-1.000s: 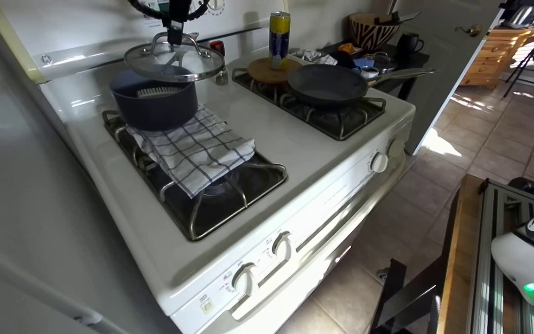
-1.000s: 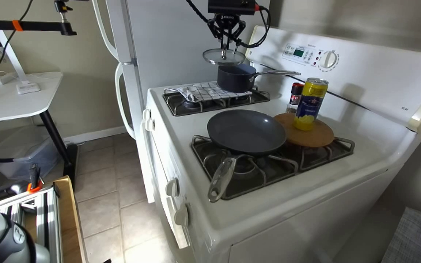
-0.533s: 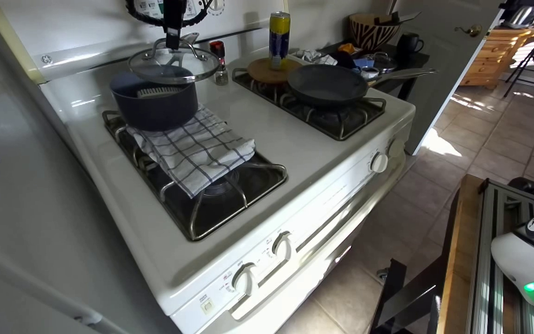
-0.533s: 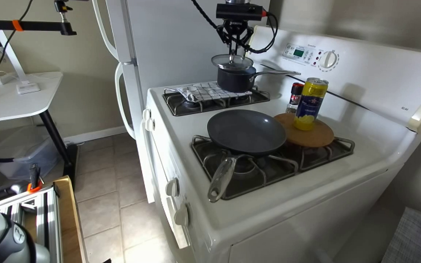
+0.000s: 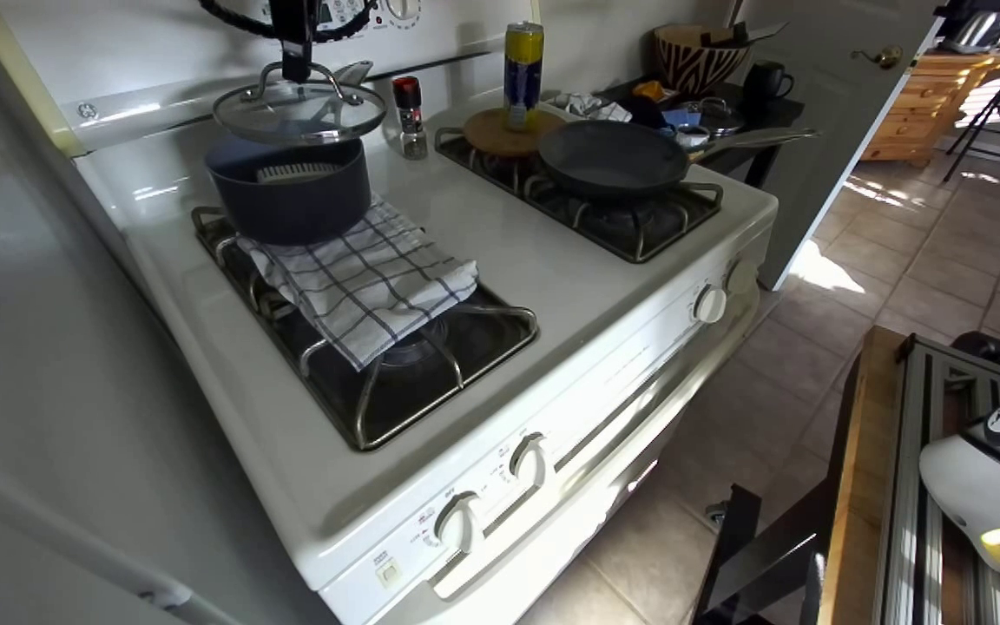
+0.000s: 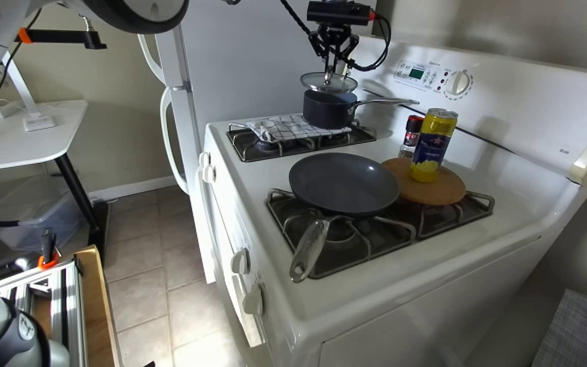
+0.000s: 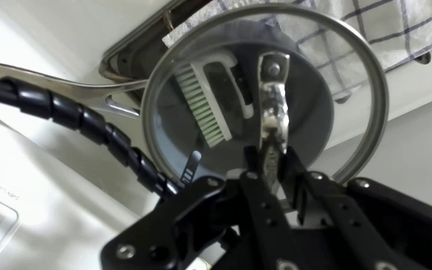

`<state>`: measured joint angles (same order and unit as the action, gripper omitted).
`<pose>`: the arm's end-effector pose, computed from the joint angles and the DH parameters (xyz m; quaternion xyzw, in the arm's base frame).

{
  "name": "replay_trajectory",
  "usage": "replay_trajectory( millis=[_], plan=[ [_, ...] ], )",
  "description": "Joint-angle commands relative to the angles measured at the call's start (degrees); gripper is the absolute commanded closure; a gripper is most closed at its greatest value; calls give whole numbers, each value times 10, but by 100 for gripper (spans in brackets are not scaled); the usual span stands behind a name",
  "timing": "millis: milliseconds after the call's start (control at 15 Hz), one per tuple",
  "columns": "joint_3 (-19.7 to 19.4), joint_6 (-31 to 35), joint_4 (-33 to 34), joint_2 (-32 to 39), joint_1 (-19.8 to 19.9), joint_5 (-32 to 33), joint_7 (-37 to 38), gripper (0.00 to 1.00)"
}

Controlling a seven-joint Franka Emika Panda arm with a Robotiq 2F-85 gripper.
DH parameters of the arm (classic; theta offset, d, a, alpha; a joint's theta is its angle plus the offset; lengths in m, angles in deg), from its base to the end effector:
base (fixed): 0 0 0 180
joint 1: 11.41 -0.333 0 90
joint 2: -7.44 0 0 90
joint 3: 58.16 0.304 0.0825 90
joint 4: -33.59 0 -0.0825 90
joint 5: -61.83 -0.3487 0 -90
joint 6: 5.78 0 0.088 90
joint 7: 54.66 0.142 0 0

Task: Put the glass lid on the saucepan.

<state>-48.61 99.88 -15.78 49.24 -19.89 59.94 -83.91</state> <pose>0.7102 0.1868 0.4693 -0.9178 -0.3687 -0.1367 0.0554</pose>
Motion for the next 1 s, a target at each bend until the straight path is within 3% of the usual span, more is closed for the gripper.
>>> replay_trajectory(
  millis=[0,933],
  plan=[
    [-5,-30,102,65,-18,12,29,97],
    [-22,-54,173,123,-35,17,49,97]
  ],
)
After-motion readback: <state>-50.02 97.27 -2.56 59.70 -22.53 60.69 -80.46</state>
